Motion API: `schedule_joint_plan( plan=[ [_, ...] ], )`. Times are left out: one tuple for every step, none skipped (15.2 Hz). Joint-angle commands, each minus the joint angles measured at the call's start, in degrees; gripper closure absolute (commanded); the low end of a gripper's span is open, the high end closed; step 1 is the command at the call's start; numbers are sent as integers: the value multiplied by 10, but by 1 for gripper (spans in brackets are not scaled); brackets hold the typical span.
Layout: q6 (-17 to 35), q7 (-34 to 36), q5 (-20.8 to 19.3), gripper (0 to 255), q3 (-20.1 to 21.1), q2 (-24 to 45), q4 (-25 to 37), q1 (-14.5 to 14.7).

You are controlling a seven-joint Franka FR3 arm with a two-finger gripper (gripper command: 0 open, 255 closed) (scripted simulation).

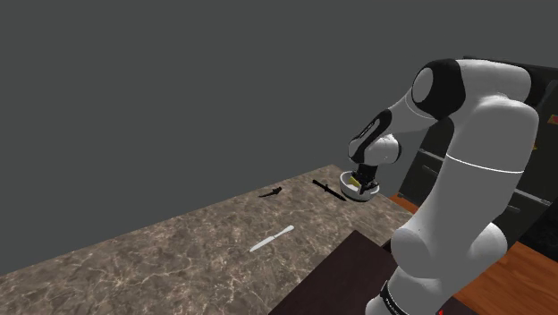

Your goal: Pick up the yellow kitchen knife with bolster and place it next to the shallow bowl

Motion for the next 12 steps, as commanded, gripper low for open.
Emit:
schedule_joint_plan(
  plan=[
    [0,-37,8,255,-9,3,5,-20],
    [1,-55,13,255,-13,6,9,-31],
    [1,-73,18,255,-16,10,13,-42],
    [1,-92,24,255,-20,14,18,-53],
    [1,-111,30,255,-23,19,23,-63],
    [0,-131,37,255,-26,24,30,-76],
    [7,-134,41,255,-24,31,30,-77],
    [14,-137,45,255,-22,38,29,-79],
    [22,-139,50,255,-19,46,29,-81],
    [29,-142,54,255,-17,53,29,-83],
    [36,-145,59,255,-14,61,29,-85],
    [42,-147,63,255,-11,68,29,-87]
  ],
)
